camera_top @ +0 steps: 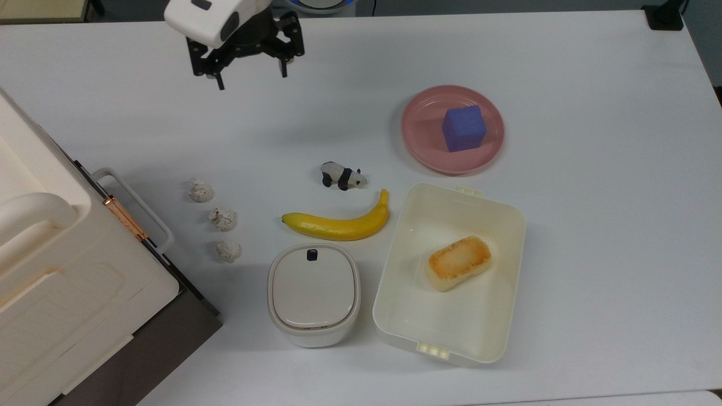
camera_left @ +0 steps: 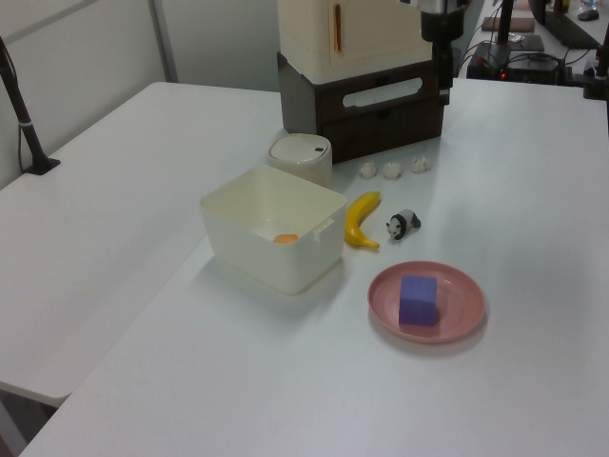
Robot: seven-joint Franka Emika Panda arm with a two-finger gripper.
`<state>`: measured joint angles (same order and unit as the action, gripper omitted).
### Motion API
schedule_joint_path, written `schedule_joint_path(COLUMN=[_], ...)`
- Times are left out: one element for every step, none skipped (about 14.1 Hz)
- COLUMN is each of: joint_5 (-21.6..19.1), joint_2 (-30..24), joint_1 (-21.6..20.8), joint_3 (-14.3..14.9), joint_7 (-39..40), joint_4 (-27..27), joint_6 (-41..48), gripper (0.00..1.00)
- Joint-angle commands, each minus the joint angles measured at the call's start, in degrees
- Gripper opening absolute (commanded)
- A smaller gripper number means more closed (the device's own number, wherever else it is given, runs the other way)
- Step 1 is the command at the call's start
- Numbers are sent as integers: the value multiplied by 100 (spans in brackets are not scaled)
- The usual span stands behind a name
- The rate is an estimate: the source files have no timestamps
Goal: Slide the drawer open
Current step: 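Move the open gripper toward the dark brown drawer's front handle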
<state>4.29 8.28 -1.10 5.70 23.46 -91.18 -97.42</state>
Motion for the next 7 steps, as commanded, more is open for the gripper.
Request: schedule_joint_path(joint_5=[125, 125, 125, 160, 212, 317, 458], joint_2=[-90, -81, -73, -64, -38, -3, 41], joint_1=[-84, -92, -92, -92, -92, -92, -92], joint_3=[185, 238, 238, 238, 238, 247, 247], joint_7=[956, 1106, 1117, 1125, 1125, 1125, 1125], joint_4=[-137, -137, -128, -128, -154, -215, -242], joint_6=[-181, -181, -198, -294, -486, -723, -995], gripper=[95, 93, 92, 90, 90, 90, 90])
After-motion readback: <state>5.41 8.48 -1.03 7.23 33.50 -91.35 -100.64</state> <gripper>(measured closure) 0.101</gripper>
